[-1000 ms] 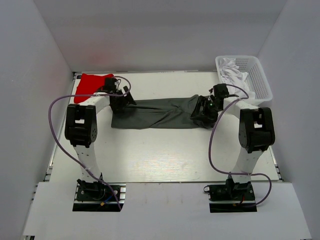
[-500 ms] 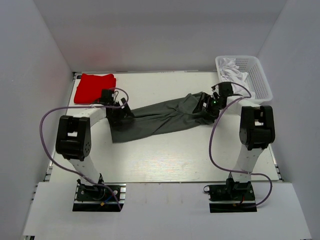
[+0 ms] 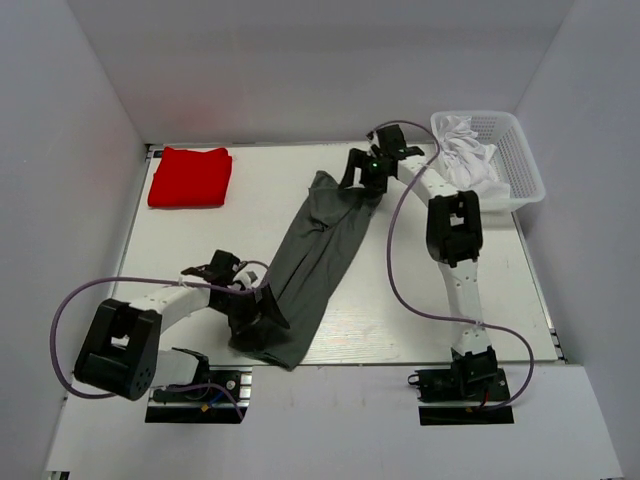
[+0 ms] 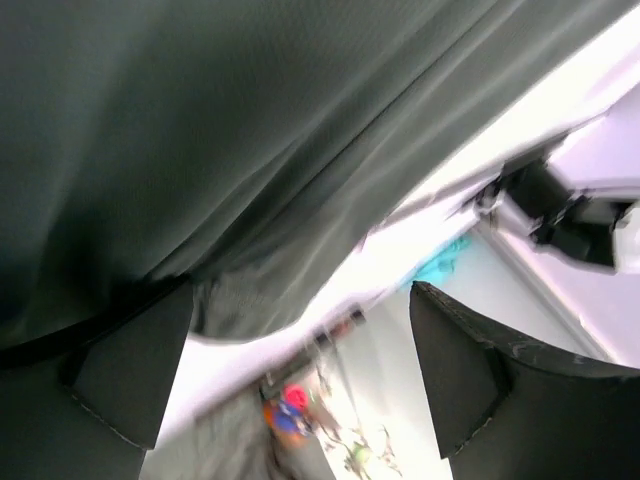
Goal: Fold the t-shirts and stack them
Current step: Rotate the tshirt 90 degrees
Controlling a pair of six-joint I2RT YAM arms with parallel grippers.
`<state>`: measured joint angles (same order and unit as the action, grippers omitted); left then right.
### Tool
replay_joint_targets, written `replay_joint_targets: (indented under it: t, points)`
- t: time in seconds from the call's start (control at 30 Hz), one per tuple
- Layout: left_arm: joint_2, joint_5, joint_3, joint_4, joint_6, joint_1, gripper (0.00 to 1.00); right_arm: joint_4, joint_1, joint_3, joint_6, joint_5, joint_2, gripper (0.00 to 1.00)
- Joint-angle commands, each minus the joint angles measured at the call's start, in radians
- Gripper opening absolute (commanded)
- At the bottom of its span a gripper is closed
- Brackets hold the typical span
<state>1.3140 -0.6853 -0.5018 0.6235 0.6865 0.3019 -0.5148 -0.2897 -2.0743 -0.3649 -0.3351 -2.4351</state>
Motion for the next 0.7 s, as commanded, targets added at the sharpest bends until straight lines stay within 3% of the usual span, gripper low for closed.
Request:
replay_joint_targets:
  t: [0.0, 0.17, 0.3, 0.4, 0.47, 0.5, 0.57, 0.6, 0.67]
  points:
    - [-0.073, -0.106, 0.033, 0.105, 0.054, 0.048, 1.0, -0.056, -0.057, -0.151, -0.014, -0.059, -0.11, 0.9]
    - [-0.079, -0.204, -0.084, 0.026, 0.07, 0.114, 1.0, 0.114, -0.12, -0.073, -0.014, -0.094, -0.064, 0.9]
    - [-0.052, -0.238, -0.21, -0.016, 0.041, 0.148, 1.0, 0.101, -0.144, -0.107, -0.002, -0.038, -0.021, 0.9]
    - [-0.021, -0.166, -0.398, 0.125, -0.094, 0.157, 1.0, 0.07, -0.154, -0.142, 0.018, 0.034, 0.01, 0.9]
    - [-0.001, -0.006, -0.542, 0.249, -0.154, 0.157, 1.0, 0.055, -0.169, -0.145, 0.027, 0.144, 0.063, 0.9]
    - [0.011, 0.174, -0.576, 0.271, -0.154, 0.157, 1.0, 0.045, -0.173, -0.138, 0.041, 0.183, 0.083, 0.9]
    - [0.011, 0.423, -0.618, 0.297, -0.035, 0.131, 1.0, 0.047, -0.2, -0.064, 0.053, 0.329, 0.162, 0.9]
    - [0.011, 0.619, -0.629, 0.297, 0.022, 0.131, 1.0, 0.053, -0.215, -0.044, 0.066, 0.373, 0.186, 0.9]
    - [0.02, 0.768, -0.679, 0.297, 0.124, 0.115, 1.0, 0.053, -0.239, 0.003, 0.079, 0.453, 0.248, 0.9]
